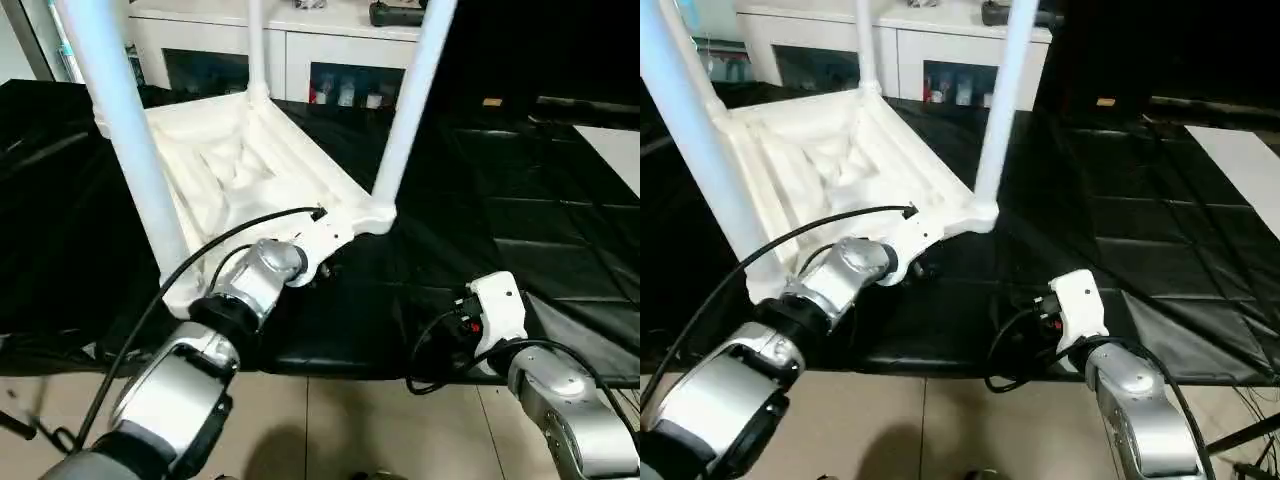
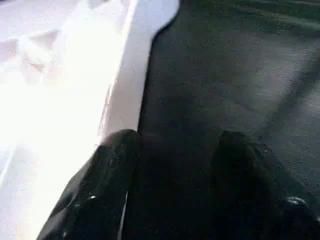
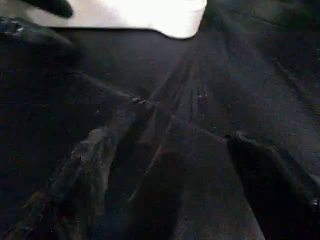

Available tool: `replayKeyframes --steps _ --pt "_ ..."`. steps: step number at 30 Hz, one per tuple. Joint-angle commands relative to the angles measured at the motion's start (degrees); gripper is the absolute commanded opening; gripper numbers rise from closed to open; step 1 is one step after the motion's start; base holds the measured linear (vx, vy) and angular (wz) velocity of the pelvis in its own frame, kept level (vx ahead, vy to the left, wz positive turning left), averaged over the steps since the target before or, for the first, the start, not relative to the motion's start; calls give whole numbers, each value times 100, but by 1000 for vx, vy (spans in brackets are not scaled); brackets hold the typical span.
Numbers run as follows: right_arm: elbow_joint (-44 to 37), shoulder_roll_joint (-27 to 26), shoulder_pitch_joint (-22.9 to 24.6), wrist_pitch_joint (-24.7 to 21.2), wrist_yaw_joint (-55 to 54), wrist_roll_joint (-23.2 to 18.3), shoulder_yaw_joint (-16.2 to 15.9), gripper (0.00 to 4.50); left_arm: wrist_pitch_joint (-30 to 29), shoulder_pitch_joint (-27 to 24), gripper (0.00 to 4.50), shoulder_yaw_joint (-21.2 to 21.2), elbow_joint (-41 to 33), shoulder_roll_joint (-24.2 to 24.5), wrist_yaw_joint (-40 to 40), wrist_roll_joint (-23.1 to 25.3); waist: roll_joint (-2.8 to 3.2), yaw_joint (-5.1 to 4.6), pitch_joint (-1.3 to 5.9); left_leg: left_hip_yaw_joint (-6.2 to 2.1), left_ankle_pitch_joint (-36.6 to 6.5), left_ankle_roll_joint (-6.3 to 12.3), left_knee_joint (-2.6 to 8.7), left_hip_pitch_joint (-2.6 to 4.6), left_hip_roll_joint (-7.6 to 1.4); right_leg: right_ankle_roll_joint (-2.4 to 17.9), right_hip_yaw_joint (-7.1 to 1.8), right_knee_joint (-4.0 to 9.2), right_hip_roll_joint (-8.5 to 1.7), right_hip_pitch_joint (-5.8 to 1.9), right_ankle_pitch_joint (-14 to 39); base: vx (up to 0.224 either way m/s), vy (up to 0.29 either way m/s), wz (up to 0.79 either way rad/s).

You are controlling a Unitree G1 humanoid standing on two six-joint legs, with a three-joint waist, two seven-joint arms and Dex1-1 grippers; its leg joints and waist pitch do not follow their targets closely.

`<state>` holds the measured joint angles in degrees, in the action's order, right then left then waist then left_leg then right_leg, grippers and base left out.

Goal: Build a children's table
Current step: Rotate table base

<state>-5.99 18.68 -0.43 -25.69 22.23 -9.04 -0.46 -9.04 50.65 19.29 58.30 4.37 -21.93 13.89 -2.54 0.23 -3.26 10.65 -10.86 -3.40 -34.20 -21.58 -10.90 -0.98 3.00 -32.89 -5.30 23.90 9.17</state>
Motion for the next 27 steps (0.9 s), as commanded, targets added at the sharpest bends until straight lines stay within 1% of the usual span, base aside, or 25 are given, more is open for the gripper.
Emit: replayKeyframes --steps 1,3,4,5,6,7,8,9,10,11,12,13,14,15,16,17,18,19,20,21,22,24,25,26,27 --pt "-101 26 -52 34 11 -44 35 389 471 318 341 -219 97 16 680 98 -57 45 363 -129 -1917 282 449 37 -145 638 -109 537 -235 -247 2628 0 0 0" --pt "-98 16 -47 43 13 -30 33 389 988 325 352 -423 9 -65 950 -18 -54 62 385 -128 -1734 333 441 21 -166 786 -124 488 -246 -261 2214 0 0 0" --pt "-109 8 -39 43 10 -29 31 389 1189 286 359 -533 -119 -106 882 -139 -64 66 386 -112 -1662 383 432 29 -176 895 -129 468 -239 -244 1978 0 0 0" --pt "-109 8 -39 43 10 -29 31 389 1189 286 359 -533 -119 -106 882 -139 -67 71 378 -108 -1653 407 428 29 -175 943 -127 465 -246 -246 1952 0 0 0" --pt "-137 -9 -11 57 0 -30 30 389 1604 77 371 -779 -579 -200 641 -496 -53 104 377 -98 -1645 416 418 52 -186 1025 -135 452 -264 -238 1950 0 0 0" --pt "-165 -24 23 79 -5 -36 31 389 1844 -213 379 -941 -1115 -247 332 -811 -57 127 389 -90 -1448 450 416 18 -192 1144 -148 415 -276 -271 1679 0 0 0" --pt "-183 -33 44 93 -6 -39 33 389 2031 -362 379 -997 -1351 -262 205 -986 -59 151 398 -99 -1325 465 415 12 -215 1236 -152 373 -294 -297 1471 0 0 0" --pt "-188 -35 49 94 -6 -39 33 389 2063 -399 391 -993 -1406 -254 182 -1004 -58 167 412 -71 -1192 530 395 3 -206 1301 -154 340 -264 -280 1214 0 0 0" --pt "-216 -47 84 108 -12 -44 40 389 2228 -666 391 -952 -1785 -176 35 -1113 -43 195 434 -70 -1113 556 379 36 -211 1325 -158 306 -258 -271 1056 58 -4 3" --pt "-224 -53 97 116 -14 -47 44 389 2270 -781 391 -929 -1939 -135 -20 -1152 -40 205 431 -63 -1043 600 378 44 -217 1356 -165 296 -249 -261 917 64 -4 3" --pt "-250 -83 160 187 -39 -47 61 389 2404 -1353 391 -915 -2773 81 -146 -1326 -30 209 461 -80 -715 698 366 8 -232 1463 -164 188 -258 -324 417 64 -4 3" --pt "-257 -102 180 209 -48 -54 68 389 2486 -1569 391 -940 -3103 180 -174 -1402 -39 208 465 -74 -605 735 357 -2 -231 1495 -166 166 -255 -332 243 62 -3 -3" --pt "-263 -125 199 235 -58 -63 73 389 2636 -1808 391 -985 -3490 302 -153 -1463 -27 192 465 -72 -503 785 356 -5 -246 1547 -168 136 -257 -338 52 58 -11 -3" --pt "-265 -140 210 250 -62 -70 75 389 2746 -1943 391 -1019 -3719 374 -128 -1501 6 171 465 -47 -534 804 348 40 -244 1573 -170 149 -232 -302 44 58 -11 -3" --pt "-263 -154 221 268 -65 -73 73 389 2853 -2049 391 -1064 -3915 412 -97 -1549 -18 169 455 -29 -595 802 346 56 -243 1575 -172 163 -217 -283 102 0 0 0" --pt "-255 -166 224 280 -70 -69 64 389 3044 -2144 409 -1124 -4094 444 -20 -1559 -7 170 444 -33 -653 780 356 48 -243 1553 -171 168 -219 -290 198 0 0 0" --pt "-237 -194 228 301 -79 -56 37 389 3498 -2361 409 -1314 -4520 463 175 -1560 13 197 415 -30 -909 631 385 93 -271 1472 -170 217 -215 -261 532 0 0 0" --pt "-233 -200 226 303 -81 -55 33 389 3551 -2403 420 -1358 -4603 451 181 -1564 14 197 394 -32 -1044 560 408 88 -282 1434 -173 236 -222 -262 685 0 0 0" --pt "-221 -217 219 308 -86 -49 19 389 3788 -2491 429 -1475 -4778 461 407 -1316 7 206 375 -32 -1272 403 428 95 -281 1328 -171 266 -218 -257 963 0 0 0" --pt "-217 -222 216 311 -86 -48 16 389 3838 -2513 429 -1507 -4819 458 456 -1259 14 198 356 -37 -1467 266 458 108 -289 1196 -173 283 -205 -247 1181 0 0 0" --pt "-202 -241 205 319 -87 -45 5 389 4023 -2595 444 -1627 -4972 446 636 -1050 9 189 349 -33 -1577 217 463 113 -285 1117 -175 302 -194 -236 1300 0 0 0" --pt "-173 -271 182 341 -86 -36 -13 389 4288 -2728 449 -1825 -5296 466 1067 -559 -24 139 348 -51 -1792 54 482 72 -270 799 -194 326 -206 -255 1727 0 0 0" --pt "-162 -283 168 358 -83 -39 -16 389 4292 -2780 449 -1914 -5549 508 1432 -129 -42 129 348 -50 -1789 17 477 68 -255 675 -203 337 -205 -240 1848 0 0 0" --pt "-161 -292 158 374 -72 -48 -13 389 4215 -2819 449 -1998 -5858 551 1852 313 -30 118 355 -56 -1809 2 478 73 -272 638 -207 332 -198 -236 1819 0 0 0" --pt "-161 -292 158 374 -72 -48 -13 389 4215 -2819 449 -1998 -5858 551 1852 313 -37 115 349 -64 -1807 2 470 75 -266 567 -208 345 -202 -228 1874 0 0 0"
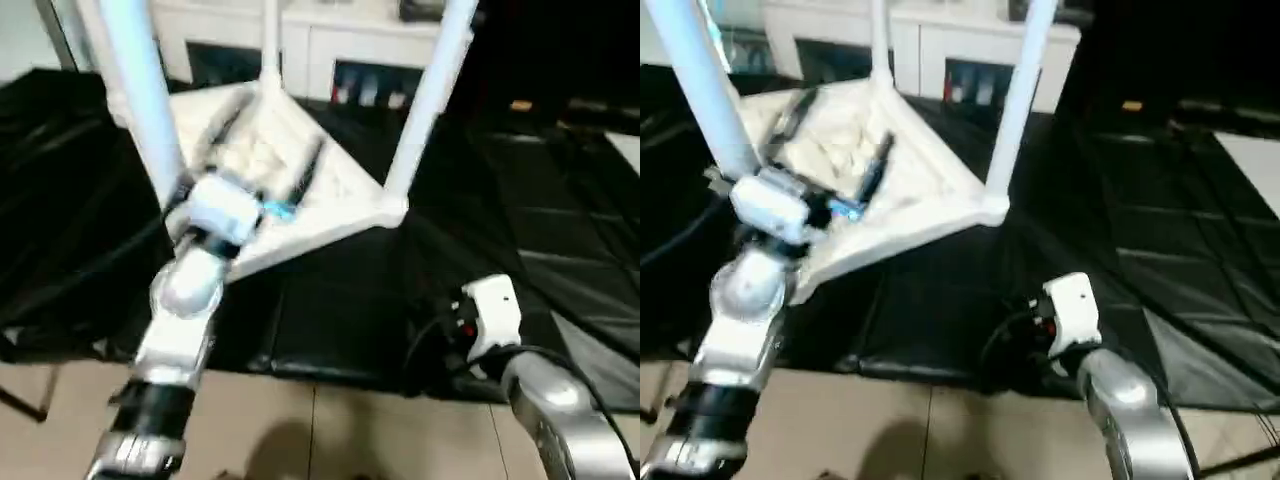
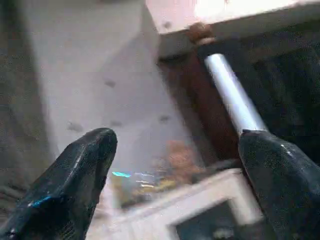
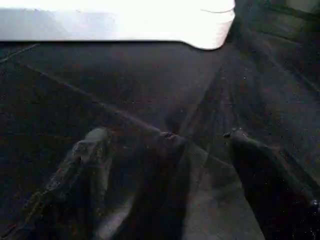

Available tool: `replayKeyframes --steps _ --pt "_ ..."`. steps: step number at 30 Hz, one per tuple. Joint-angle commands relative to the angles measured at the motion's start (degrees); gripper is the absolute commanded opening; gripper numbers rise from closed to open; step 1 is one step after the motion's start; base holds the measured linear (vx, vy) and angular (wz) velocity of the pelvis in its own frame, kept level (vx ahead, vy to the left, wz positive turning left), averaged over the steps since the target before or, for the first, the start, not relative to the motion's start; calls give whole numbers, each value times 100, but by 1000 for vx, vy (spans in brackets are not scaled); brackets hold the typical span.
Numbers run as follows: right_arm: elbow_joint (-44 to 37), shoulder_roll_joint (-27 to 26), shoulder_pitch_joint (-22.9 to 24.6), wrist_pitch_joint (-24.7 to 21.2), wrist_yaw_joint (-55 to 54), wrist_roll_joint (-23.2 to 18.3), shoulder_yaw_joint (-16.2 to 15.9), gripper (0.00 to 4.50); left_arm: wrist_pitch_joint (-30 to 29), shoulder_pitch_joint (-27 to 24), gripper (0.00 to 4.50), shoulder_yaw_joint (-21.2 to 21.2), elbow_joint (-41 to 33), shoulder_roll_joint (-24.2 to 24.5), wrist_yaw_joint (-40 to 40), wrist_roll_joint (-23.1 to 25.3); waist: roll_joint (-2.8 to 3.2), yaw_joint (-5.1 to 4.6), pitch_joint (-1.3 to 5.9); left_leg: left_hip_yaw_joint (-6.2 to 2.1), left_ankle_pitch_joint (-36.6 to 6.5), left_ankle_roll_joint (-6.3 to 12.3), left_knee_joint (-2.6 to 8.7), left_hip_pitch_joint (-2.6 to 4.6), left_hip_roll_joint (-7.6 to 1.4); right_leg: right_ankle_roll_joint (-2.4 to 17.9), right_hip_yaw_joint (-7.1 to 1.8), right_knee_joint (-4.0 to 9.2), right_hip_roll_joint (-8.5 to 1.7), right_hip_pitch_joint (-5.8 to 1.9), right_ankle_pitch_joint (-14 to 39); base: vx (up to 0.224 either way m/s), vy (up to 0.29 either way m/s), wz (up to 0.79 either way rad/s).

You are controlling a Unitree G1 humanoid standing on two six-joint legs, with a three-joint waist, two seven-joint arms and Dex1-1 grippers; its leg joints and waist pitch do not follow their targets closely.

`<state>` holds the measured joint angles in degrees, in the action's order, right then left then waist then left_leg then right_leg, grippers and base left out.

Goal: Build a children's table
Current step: Rotate table base

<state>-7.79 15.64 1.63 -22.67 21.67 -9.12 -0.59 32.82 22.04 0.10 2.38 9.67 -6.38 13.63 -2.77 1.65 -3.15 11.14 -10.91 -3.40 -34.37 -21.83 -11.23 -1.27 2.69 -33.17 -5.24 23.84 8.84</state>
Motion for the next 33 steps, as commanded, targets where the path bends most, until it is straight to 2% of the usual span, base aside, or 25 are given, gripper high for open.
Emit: replayKeyframes --steps 1,2,3,5,7,11,12,13,15,19,22,23,24,26,27,28,31,32,33 --pt "19 11 -52 74 -12 -41 2 389 -33 48 449 -115 -352 25 453 505 -11 -26 331 -111 -1826 4 488 100 -218 570 -176 385 -203 -209 2024 0 0 0" --pt "20 9 -55 80 -5 -40 8 389 -91 54 449 -173 -435 12 600 654 -9 -31 329 -109 -1872 -9 488 98 -211 545 -177 393 -201 -199 2121 0 0 0" --pt "23 14 -62 81 2 -40 17 389 -202 95 449 -277 -509 -4 840 860 -40 -41 323 -109 -1970 -29 474 108 -201 471 -177 423 -192 -168 2320 0 0 0" --pt "30 23 -73 82 12 -40 25 389 -395 169 449 -525 -595 -74 1267 1121 -31 -53 323 -119 -1976 -32 473 96 -198 434 -175 424 -181 -160 2365 0 0 0" --pt "30 28 -78 82 24 -33 26 389 -594 206 449 -759 -613 -184 1595 1226 -46 -48 328 -125 -1972 -15 458 95 -180 406 -166 443 -183 -146 2454 0 0 0" --pt "36 22 -87 77 40 -22 14 389 -917 151 449 -832 -517 -278 1734 1104 -36 -37 348 -131 -1909 21 451 79 -168 433 -164 428 -168 -140 2304 0 0 0" --pt "33 21 -84 77 41 -24 12 389 -974 136 449 -827 -512 -299 1739 1074 -79 -41 347 -126 -1888 37 455 71 -174 451 -164 430 -163 -135 2225 0 0 0" --pt "31 22 -84 74 49 -22 0 389 -1031 121 449 -825 -456 -341 1710 933 -58 -22 352 -129 -1887 37 456 83 -177 470 -165 420 -168 -132 2197 0 0 0" --pt "29 21 -84 73 55 -21 -10 389 -1101 94 449 -794 -409 -364 1686 884 -68 -12 365 -126 -1815 62 452 72 -175 529 -173 400 -165 -141 1981 0 0 0" --pt "40 20 -100 72 72 -15 -32 389 -1042 -59 449 -621 -252 -557 1219 57 -80 2 390 -120 -1669 96 451 54 -173 621 -181 370 -170 -160 1680 0 0 0" --pt "45 35 -91 75 98 -16 -40 389 -1349 -250 449 -416 -169 -671 291 -1100 -95 21 410 -105 -1573 114 440 59 -164 726 -187 335 -171 -169 1429 0 0 0" --pt "45 35 -91 75 98 -16 -40 389 -1349 -250 449 -416 -169 -671 291 -1100 -96 24 412 -99 -1564 107 443 60 -167 761 -193 327 -176 -170 1404 0 0 0" --pt "30 54 -66 78 128 -15 -54 389 -1579 -377 449 -344 -179 -633 -258 -1607 -48 22 406 -89 -1578 102 440 86 -173 800 -193 334 -157 -156 1268 0 0 0" --pt "20 71 -51 76 149 -13 -63 389 -1947 -464 449 -340 -241 -640 -624 -2013 -62 28 399 -78 -1669 76 444 91 -173 823 -200 330 -161 -159 1374 0 0 0" --pt "-6 98 -27 59 204 -27 -85 389 -2345 -620 449 -318 -324 -562 -1050 -2375 -34 39 397 -83 -1686 32 459 93 -177 820 -202 324 -161 -159 1449 0 0 0" --pt "-32 132 -11 51 285 -54 -112 389 -2648 -736 449 -284 -361 -468 -1324 -2549 -29 24 386 -79 -1721 27 469 81 -176 801 -203 342 -147 -154 1489 0 0 0" --pt "-92 220 22 43 484 -107 -183 389 -2969 -902 449 -228 -360 -275 -1712 -2771 -23 6 381 -97 -1868 -43 491 73 -181 695 -195 359 -144 -174 1633 0 0 0" --pt "-138 286 34 30 638 -155 -235 389 -3161 -978 449 -124 -334 -97 -2021 -2848 -25 8 379 -97 -1971 -72 489 99 -183 665 -196 364 -150 -162 1738 0 0 0" --pt "-207 394 38 22 893 -227 -312 389 -3627 -1024 449 94 -279 202 -2548 -3019 -32 8 377 -106 -2027 -74 496 96 -176 622 -198 368 -156 -168 1859 0 0 0"
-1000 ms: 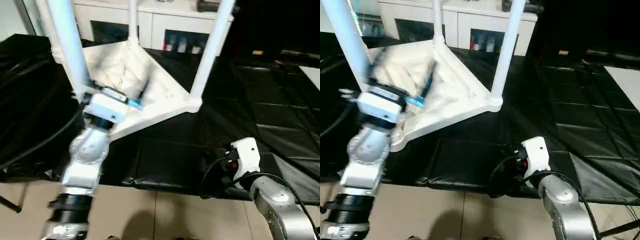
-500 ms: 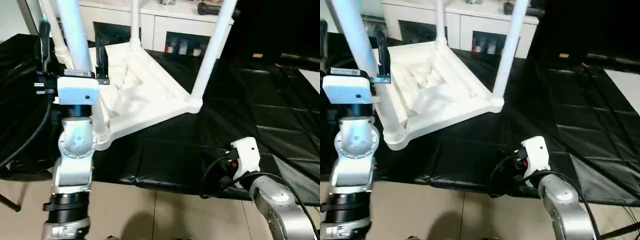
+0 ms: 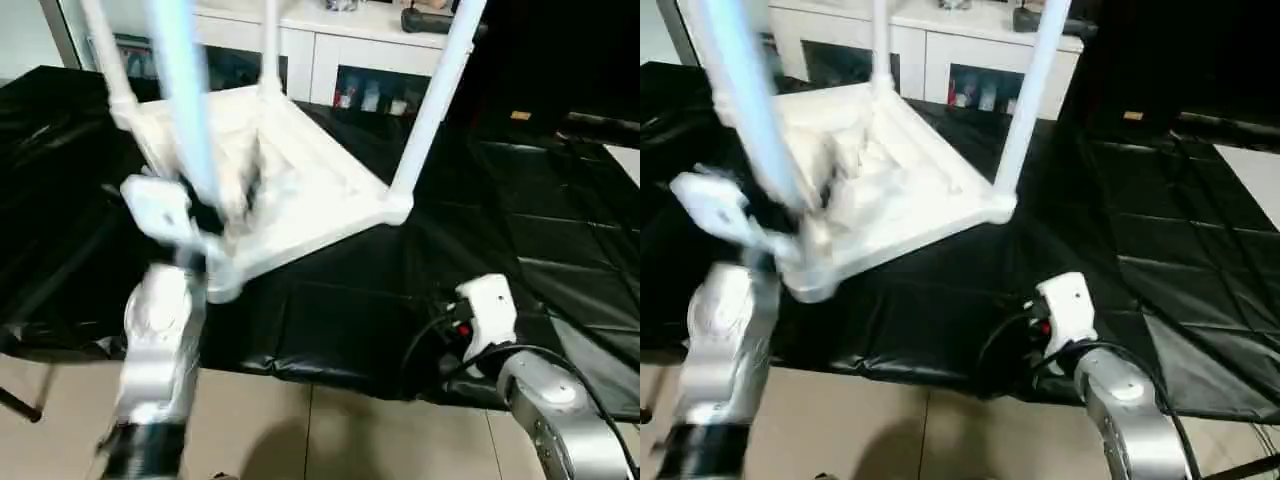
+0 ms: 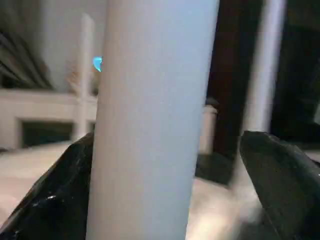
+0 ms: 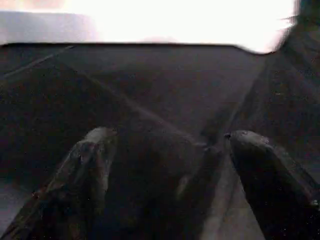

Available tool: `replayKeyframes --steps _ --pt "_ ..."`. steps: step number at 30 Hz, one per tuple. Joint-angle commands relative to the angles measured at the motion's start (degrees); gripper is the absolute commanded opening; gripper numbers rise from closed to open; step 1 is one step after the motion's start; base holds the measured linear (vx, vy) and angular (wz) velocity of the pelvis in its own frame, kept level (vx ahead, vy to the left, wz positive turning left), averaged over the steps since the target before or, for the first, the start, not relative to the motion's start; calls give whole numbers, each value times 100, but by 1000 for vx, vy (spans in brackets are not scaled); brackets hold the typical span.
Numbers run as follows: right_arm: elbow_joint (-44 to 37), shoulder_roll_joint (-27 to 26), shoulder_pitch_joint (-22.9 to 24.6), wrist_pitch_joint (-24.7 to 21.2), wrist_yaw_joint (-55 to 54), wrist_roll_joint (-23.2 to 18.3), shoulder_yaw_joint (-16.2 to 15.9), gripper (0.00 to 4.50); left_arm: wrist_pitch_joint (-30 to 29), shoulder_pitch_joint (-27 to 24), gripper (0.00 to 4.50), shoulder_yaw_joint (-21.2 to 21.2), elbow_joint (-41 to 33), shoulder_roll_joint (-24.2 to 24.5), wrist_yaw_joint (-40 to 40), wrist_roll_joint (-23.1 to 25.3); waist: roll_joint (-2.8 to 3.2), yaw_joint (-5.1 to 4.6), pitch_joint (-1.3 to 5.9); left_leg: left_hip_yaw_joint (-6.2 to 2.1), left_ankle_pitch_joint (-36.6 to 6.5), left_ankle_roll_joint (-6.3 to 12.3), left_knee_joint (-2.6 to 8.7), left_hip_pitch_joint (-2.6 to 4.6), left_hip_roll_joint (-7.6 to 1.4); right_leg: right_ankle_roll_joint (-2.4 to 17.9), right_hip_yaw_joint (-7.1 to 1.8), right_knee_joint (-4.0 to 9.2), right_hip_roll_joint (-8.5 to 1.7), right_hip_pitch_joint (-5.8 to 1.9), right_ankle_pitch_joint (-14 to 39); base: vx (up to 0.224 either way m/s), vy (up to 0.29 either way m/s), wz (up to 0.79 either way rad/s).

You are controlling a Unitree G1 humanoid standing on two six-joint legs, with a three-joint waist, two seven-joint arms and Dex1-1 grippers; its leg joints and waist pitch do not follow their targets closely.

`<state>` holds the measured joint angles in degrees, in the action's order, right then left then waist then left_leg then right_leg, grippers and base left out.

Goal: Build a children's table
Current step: Rotate table base

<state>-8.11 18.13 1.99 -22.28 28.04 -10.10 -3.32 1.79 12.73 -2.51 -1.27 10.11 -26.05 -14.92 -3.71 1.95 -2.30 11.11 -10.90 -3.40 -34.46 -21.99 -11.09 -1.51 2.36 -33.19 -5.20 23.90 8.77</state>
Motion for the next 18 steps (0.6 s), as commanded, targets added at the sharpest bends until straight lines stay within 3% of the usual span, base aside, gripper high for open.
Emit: replayKeyframes --steps 1,4,10,14,15,18 --pt "-199 188 1 -16 350 -152 -68 389 -727 -100 449 460 100 278 -807 -235 69 -14 290 -104 -2053 -80 504 126 -182 627 -166 359 -157 -165 1923 0 0 0" --pt "-292 352 -26 -70 683 -265 -145 389 -740 142 449 1003 352 685 -1607 52 97 -15 278 -100 -2126 -115 517 176 -201 600 -181 399 -151 -117 1975 0 0 0" --pt "-246 449 -147 -70 840 -309 -122 389 -1059 982 449 1570 876 588 -2234 291 74 -2 298 -93 -1850 -145 517 132 -191 780 -186 344 -185 -190 1609 0 0 0" --pt "-191 473 -205 -15 851 -337 -101 389 -1006 1537 449 2017 1489 373 -2330 637 60 -7 314 -84 -1710 -88 491 115 -179 807 -189 352 -207 -215 1584 0 0 0" --pt "-176 468 -216 0 834 -333 -84 389 -883 1721 449 2111 1831 257 -2186 863 74 -6 323 -83 -1631 -54 480 115 -181 830 -188 357 -206 -222 1501 0 0 0" --pt "-151 456 -209 33 787 -318 -21 389 -522 2372 449 2229 3111 -200 -1482 1427 41 3 356 -91 -1397 40 450 81 -168 872 -176 328 -219 -272 1221 0 0 0"
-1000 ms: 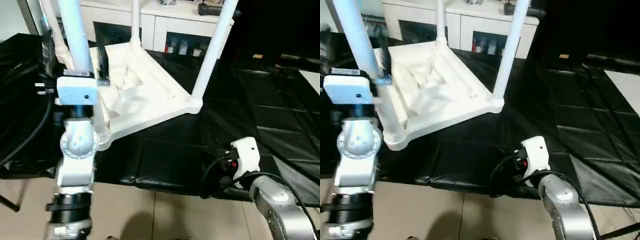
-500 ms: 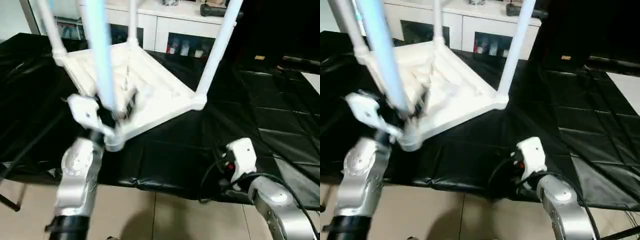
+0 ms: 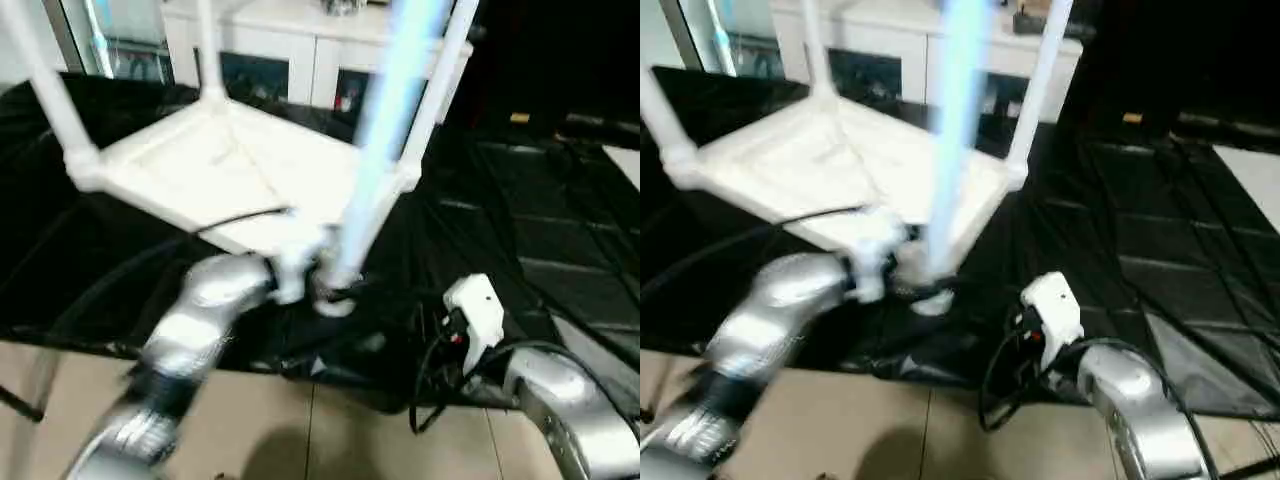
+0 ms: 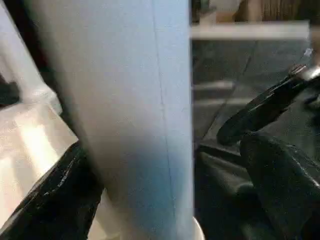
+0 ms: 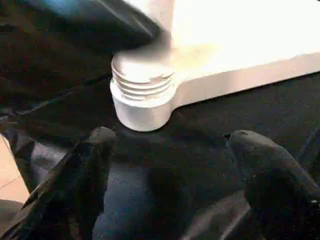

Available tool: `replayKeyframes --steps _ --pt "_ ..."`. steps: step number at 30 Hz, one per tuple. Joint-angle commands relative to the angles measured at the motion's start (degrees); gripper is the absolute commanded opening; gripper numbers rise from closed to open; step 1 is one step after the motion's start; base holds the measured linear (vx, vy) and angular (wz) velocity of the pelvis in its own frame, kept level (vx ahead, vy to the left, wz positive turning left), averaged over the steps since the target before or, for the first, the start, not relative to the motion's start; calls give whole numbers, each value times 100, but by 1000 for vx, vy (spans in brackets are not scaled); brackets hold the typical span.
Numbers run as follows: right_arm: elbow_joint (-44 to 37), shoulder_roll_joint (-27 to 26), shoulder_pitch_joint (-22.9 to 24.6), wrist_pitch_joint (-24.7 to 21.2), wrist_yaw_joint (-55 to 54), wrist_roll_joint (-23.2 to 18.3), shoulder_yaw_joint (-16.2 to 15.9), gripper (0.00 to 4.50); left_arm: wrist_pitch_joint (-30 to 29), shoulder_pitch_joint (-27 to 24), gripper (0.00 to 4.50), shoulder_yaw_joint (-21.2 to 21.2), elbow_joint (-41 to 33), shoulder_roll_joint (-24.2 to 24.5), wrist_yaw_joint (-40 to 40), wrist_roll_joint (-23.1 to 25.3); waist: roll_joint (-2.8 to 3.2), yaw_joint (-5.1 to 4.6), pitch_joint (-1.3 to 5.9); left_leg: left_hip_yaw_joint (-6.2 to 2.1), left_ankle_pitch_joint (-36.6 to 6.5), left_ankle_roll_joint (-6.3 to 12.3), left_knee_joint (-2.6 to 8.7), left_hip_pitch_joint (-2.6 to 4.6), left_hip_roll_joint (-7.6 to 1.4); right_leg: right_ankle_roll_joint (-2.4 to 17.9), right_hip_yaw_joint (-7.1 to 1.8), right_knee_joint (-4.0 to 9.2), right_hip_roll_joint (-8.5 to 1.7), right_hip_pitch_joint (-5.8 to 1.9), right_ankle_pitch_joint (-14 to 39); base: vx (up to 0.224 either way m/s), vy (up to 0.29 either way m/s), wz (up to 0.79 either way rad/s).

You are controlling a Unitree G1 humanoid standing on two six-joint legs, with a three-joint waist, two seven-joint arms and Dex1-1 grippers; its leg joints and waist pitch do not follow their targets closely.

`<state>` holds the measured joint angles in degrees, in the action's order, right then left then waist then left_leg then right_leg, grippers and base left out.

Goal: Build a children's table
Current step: Rotate table base

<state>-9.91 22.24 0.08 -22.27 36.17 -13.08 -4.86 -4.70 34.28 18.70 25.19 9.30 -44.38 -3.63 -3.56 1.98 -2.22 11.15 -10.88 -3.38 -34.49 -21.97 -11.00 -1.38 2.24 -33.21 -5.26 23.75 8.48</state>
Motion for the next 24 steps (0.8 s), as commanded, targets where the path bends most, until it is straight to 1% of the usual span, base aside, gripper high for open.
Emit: replayKeyframes --steps 1,2,3,4,5,6,7,10,11,12,13,14,15,16,17,18,19,20,21,22,23,24 --pt "35 50 -14 39 -31 -17 140 389 202 280 449 128 599 -182 442 357 22 1 355 -95 -1375 64 442 86 -179 866 -159 327 -212 -259 1208 0 0 0" --pt "39 53 -11 44 -35 -16 144 389 248 318 449 140 682 -221 498 393 4 2 362 -94 -1332 97 433 88 -181 885 -158 321 -217 -266 1152 0 0 0" --pt "46 57 -8 52 -37 -11 152 389 356 398 449 167 852 -291 580 451 -9 7 361 -99 -1199 215 429 60 -180 971 -153 313 -232 -290 1055 0 0 0" --pt "52 61 -6 57 -41 -1 155 389 396 437 449 187 935 -336 593 460 -9 12 365 -100 -1179 234 423 59 -182 984 -148 305 -237 -296 1057 0 0 0" --pt "68 79 -4 76 -36 11 153 389 412 413 449 198 926 -423 399 313 48 24 369 -100 -1140 268 417 80 -186 1047 -151 302 -243 -283 1026 0 0 0" --pt "74 88 0 88 -33 17 149 389 389 387 449 201 889 -434 320 260 28 16 368 -90 -1116 301 415 83 -197 1126 -148 298 -232 -278 945 0 0 0" --pt "77 100 8 99 -28 16 150 389 389 358 449 199 853 -408 220 235 33 27 367 -86 -1103 330 413 94 -203 1200 -149 292 -229 -273 878 0 0 0" --pt "65 126 48 109 -16 -6 180 389 430 261 449 102 715 -202 -122 156 35 27 360 -84 -1159 355 424 97 -207 1260 -145 288 -222 -275 903 0 0 0" --pt "61 130 62 115 -18 -6 187 389 425 226 449 55 659 -122 -238 110 35 28 353 -85 -1226 341 433 100 -211 1264 -143 292 -222 -273 976 0 0 0" --pt "50 131 89 125 -18 -7 180 389 363 150 449 19 507 104 -554 19 34 27 350 -93 -1291 306 443 95 -211 1257 -139 294 -232 -282 1078 0 0 0" --pt "50 131 89 125 -18 -7 180 389 363 150 449 19 507 104 -554 19 42 14 345 -92 -1349 278 453 100 -214 1230 -142 302 -223 -267 1170 0 0 0" --pt "44 127 105 130 -19 -8 170 389 334 101 449 5 392 243 -746 -50 42 14 345 -92 -1349 278 453 100 -214 1230 -142 302 -223 -267 1170 0 0 0" --pt "39 115 121 136 8 -19 125 389 119 -55 449 -37 -79 669 -1333 -306 53 23 339 -99 -1434 203 462 121 -223 1225 -145 294 -241 -260 1270 0 0 0" --pt "40 113 122 138 10 -19 120 389 104 -70 449 -36 -130 717 -1396 -326 61 12 340 -104 -1428 178 480 107 -233 1237 -146 275 -241 -273 1249 0 0 0" --pt "41 111 124 143 9 -18 115 389 96 -84 449 -35 -172 759 -1455 -339 77 1 328 -92 -1478 141 482 130 -232 1224 -144 291 -217 -238 1282 0 0 0" --pt "52 114 119 149 17 -16 96 389 80 -89 449 -7 -222 907 -1624 -313 63 -14 322 -79 -1554 109 478 141 -224 1228 -149 290 -200 -220 1290 0 0 0" --pt "52 114 119 149 17 -16 96 389 80 -89 449 -7 -222 907 -1624 -313 78 -1 321 -86 -1579 87 482 152 -226 1226 -149 293 -210 -220 1322 0 0 0" --pt "61 122 111 150 39 -16 73 389 75 -68 449 27 -229 1079 -1792 -255 91 10 317 -80 -1615 68 483 166 -229 1218 -152 300 -205 -205 1347 0 0 0" --pt "63 133 107 149 65 -18 55 389 89 -37 449 47 -204 1201 -1889 -200 90 23 306 -76 -1728 16 492 181 -228 1184 -160 309 -206 -190 1461 0 0 0" --pt "69 144 102 153 85 -13 42 389 61 14 449 72 -140 1270 -1970 -160 94 29 308 -84 -1732 -7 499 171 -227 1160 -159 308 -212 -201 1481 0 0 0" --pt "80 158 96 167 101 0 28 389 128 101 449 107 0 1307 -1912 -16 63 22 311 -88 -1724 -28 506 149 -222 1106 -158 304 -213 -215 1499 0 0 0" --pt "87 167 93 176 109 8 20 389 178 154 449 132 82 1330 -1853 81 76 20 306 -85 -1745 -43 504 153 -214 1057 -159 314 -212 -203 1556 0 0 0"
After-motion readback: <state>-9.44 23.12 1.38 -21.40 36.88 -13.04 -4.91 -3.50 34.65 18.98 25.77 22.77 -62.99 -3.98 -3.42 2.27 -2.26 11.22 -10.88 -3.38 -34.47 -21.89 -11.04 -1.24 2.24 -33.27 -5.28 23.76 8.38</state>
